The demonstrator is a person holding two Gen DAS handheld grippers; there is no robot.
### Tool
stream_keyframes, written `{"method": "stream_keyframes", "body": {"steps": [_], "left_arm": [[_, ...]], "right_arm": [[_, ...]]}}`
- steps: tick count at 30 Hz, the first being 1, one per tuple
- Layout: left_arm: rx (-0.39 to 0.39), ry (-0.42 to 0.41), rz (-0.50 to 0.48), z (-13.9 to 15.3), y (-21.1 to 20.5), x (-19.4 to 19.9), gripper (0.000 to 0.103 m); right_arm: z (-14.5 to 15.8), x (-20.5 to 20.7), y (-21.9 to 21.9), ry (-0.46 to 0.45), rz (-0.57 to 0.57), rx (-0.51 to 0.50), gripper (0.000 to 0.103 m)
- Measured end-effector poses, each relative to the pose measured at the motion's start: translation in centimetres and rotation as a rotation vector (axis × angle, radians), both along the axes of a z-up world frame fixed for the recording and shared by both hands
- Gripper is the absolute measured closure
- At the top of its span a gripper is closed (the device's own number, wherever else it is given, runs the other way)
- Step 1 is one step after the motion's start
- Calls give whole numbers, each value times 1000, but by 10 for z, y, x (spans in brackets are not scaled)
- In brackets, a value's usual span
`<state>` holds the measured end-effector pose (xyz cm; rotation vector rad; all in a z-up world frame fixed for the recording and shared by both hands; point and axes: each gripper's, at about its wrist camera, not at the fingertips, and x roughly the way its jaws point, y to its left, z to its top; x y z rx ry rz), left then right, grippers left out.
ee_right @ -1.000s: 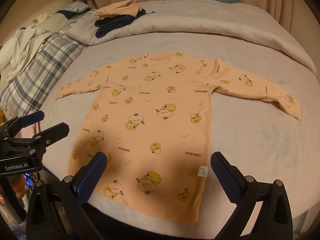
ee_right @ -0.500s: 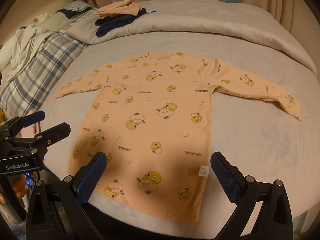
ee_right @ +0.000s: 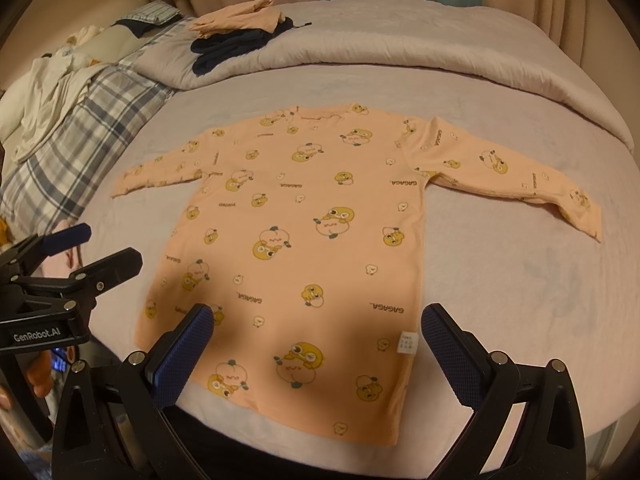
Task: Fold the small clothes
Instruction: 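Grasp the cuff of a peach shirt sleeve with the right gripper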
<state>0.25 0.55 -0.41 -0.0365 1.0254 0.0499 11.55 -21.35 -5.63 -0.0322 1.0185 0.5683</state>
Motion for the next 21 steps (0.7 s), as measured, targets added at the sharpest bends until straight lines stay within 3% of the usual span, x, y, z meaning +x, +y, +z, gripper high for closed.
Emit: {"method": "stream_keyframes", "body": {"steps": [7,12,16,18,21], "left_arm": [[-154,45,67,-27,22,15,0],[-282,99,117,-55,39,29,0],[-334,51,104,-61,40,34,0],[-366,-3,63,-60,38,35,0],[-391,-23,15,-60,31,46,0]], "right_arm": [[-14,17,-22,86,-28,242,0],[-37,29,-47,100,-122,288,0],[-59,45,-77,119,-223,310,0],[-69,54,-96,131,-277,344,0],[-80,71,-133,121,-394,385,0]]}}
